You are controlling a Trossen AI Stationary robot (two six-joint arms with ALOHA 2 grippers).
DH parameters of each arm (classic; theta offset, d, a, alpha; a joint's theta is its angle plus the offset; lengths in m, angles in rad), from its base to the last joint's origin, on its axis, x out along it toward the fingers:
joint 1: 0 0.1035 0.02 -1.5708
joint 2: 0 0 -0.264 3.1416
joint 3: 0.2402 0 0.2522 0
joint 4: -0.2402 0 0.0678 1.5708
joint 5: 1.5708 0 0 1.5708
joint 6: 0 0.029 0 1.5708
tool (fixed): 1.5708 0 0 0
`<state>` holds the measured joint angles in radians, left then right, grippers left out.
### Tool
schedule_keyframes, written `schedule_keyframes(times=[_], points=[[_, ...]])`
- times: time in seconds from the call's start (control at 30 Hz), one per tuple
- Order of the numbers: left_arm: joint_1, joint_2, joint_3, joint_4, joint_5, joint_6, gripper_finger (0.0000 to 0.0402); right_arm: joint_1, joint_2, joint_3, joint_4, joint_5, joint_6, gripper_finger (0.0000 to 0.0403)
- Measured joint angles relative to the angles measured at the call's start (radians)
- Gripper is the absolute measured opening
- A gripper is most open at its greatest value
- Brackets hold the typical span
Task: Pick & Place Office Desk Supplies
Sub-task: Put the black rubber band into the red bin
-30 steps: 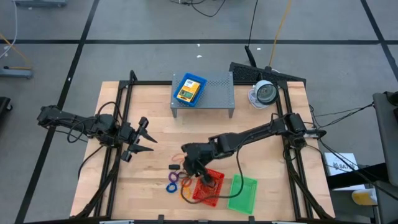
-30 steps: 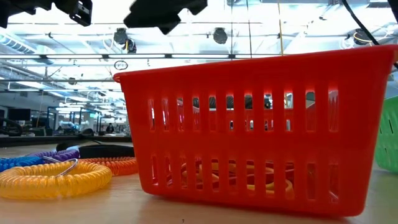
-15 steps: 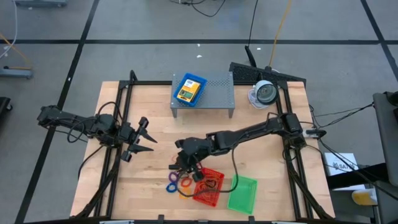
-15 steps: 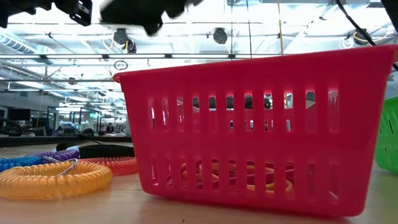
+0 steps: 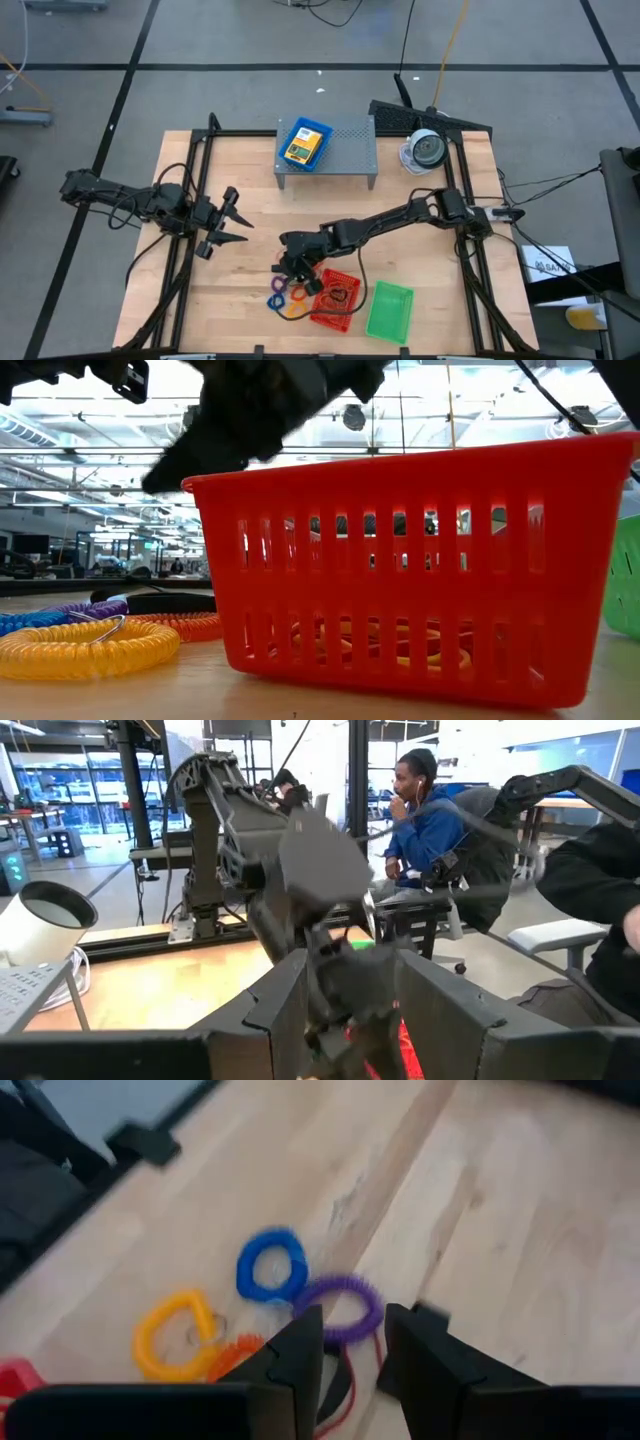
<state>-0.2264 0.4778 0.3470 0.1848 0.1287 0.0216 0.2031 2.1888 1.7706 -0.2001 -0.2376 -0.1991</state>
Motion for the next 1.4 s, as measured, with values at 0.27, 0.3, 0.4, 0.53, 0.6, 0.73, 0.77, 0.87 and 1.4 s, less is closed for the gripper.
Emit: schedule_keyframes(times=[0.27, 0.3, 0.4, 0.53, 0.6, 0.73, 0.77, 0.87, 1.4], points=[[0.0, 0.0, 0.0, -0.001, 0.0, 0.0, 0.0157, 0.0, 0.056, -0.001, -0.008, 0.0, 0.003, 0.01], [0.0, 0.0, 0.0, -0.001, 0.0, 0.0, 0.0157, 0.0, 0.058, -0.001, -0.014, 0.0, 0.003, 0.01], [0.0, 0.0, 0.0, -0.001, 0.0, 0.0, 0.0157, 0.0, 0.057, -0.001, -0.015, 0.0, 0.002, 0.01], [0.0, 0.0, 0.0, -0.001, 0.0, 0.0, 0.0157, 0.0, 0.056, -0.001, -0.029, 0.001, 0.002, 0.01], [0.0, 0.0, 0.0, -0.001, 0.0, 0.0, 0.0157, 0.0, 0.056, -0.001, -0.047, 0.001, 0.001, 0.01], [0.0, 0.0, 0.0, -0.001, 0.0, 0.0, 0.0157, 0.0, 0.056, -0.001, -0.09, 0.001, 0.001, 0.01], [0.0, 0.0, 0.0, -0.001, 0.0, 0.0, 0.0157, 0.0, 0.056, -0.001, -0.093, 0.001, 0.001, 0.01], [0.0, 0.0, 0.0, -0.001, 0.0, 0.0, 0.0157, 0.0, 0.056, -0.001, -0.092, 0.003, 0.003, 0.01], [0.0, 0.0, 0.0, -0.001, 0.0, -0.004, 0.0157, -0.006, 0.099, 0.0, -0.103, 0.003, 0.063, 0.01]])
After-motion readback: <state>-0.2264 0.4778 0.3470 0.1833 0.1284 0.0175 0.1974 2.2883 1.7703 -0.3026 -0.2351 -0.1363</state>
